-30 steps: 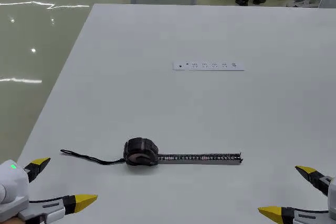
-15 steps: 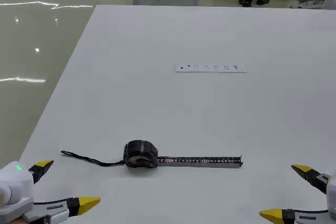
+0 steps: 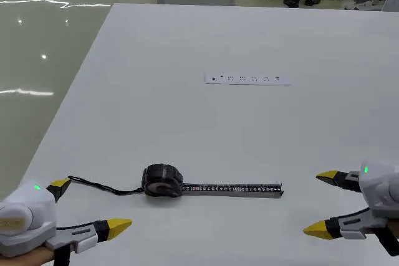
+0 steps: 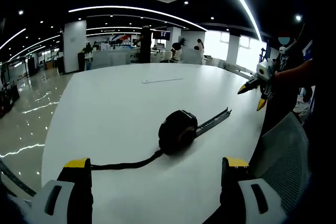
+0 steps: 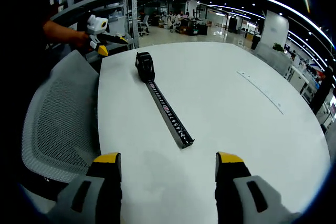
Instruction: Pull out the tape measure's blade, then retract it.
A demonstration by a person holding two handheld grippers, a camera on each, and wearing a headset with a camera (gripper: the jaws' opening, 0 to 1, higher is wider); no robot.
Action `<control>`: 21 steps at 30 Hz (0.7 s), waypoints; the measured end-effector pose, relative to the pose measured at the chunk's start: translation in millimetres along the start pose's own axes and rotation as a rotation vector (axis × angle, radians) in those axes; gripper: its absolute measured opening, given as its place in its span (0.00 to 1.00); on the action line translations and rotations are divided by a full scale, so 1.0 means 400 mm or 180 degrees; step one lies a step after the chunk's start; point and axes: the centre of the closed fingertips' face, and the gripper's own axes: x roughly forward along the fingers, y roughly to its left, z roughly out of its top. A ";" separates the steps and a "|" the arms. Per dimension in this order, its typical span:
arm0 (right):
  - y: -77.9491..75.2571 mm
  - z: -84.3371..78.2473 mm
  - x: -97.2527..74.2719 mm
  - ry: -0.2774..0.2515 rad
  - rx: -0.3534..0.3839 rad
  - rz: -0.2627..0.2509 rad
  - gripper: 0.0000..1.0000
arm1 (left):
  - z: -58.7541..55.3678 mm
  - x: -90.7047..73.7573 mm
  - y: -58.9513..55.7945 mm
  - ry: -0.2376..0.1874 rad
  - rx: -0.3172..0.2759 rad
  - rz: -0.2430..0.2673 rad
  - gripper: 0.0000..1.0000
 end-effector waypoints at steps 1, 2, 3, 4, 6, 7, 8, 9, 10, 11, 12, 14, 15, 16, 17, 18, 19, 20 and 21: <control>0.005 0.005 0.008 0.0043 -0.0026 0.0082 0.72 | 0.001 0.003 -0.003 0.0003 0.0000 -0.0002 1.00; 0.004 0.009 0.017 0.0079 -0.0048 0.0135 0.69 | 0.004 0.005 -0.006 -0.0001 0.0003 0.0003 1.00; -0.008 0.009 0.030 0.0147 -0.0117 0.0173 0.68 | 0.009 0.009 -0.010 -0.0005 -0.0074 0.0009 1.00; -0.010 0.010 0.039 0.0197 -0.0174 0.0224 0.68 | 0.011 0.010 -0.013 0.0003 -0.0145 0.0017 1.00; -0.019 0.006 0.063 0.0315 -0.0295 0.0346 0.68 | 0.028 0.011 -0.014 -0.0051 -0.0134 0.0090 1.00; -0.027 0.007 0.074 0.0370 -0.0365 0.0385 0.67 | 0.035 0.013 -0.020 -0.0064 -0.0115 0.0089 1.00; -0.031 0.010 0.082 0.0385 -0.0381 0.0410 0.66 | 0.038 0.014 -0.022 -0.0069 -0.0096 0.0094 1.00; -0.036 0.012 0.093 0.0418 -0.0384 0.0465 0.64 | 0.042 0.015 -0.025 -0.0075 -0.0075 0.0108 1.00; -0.043 0.015 0.101 0.0426 -0.0389 0.0474 0.62 | 0.044 0.016 -0.028 -0.0077 -0.0062 0.0115 1.00; -0.047 0.019 0.108 0.0439 -0.0407 0.0477 0.61 | 0.046 0.017 -0.030 -0.0080 -0.0048 0.0125 1.00; -0.054 0.017 0.117 0.0491 -0.0438 0.0512 0.61 | 0.048 0.019 -0.029 -0.0087 -0.0027 0.0171 1.00; -0.059 0.014 0.129 0.0553 -0.0454 0.0587 0.58 | 0.049 0.022 -0.027 -0.0093 -0.0005 0.0216 1.00; -0.067 0.008 0.140 0.0592 -0.0488 0.0632 0.55 | 0.052 0.023 -0.024 -0.0106 0.0011 0.0271 1.00; -0.067 0.008 0.141 0.0596 -0.0492 0.0635 0.53 | 0.052 0.024 -0.024 -0.0107 0.0011 0.0275 1.00; -0.068 0.007 0.141 0.0600 -0.0496 0.0639 0.51 | 0.052 0.024 -0.023 -0.0108 0.0011 0.0280 1.00; -0.068 0.007 0.142 0.0604 -0.0500 0.0642 0.49 | 0.052 0.024 -0.023 -0.0109 0.0012 0.0284 1.00; -0.068 0.006 0.143 0.0608 -0.0503 0.0645 0.48 | 0.052 0.024 -0.022 -0.0111 0.0012 0.0288 1.00; -0.068 0.004 0.147 0.0642 -0.0527 0.0668 0.46 | 0.053 0.027 -0.022 -0.0118 -0.0013 0.0301 1.00; -0.069 0.001 0.151 0.0676 -0.0550 0.0690 0.45 | 0.054 0.029 -0.022 -0.0125 -0.0037 0.0314 1.00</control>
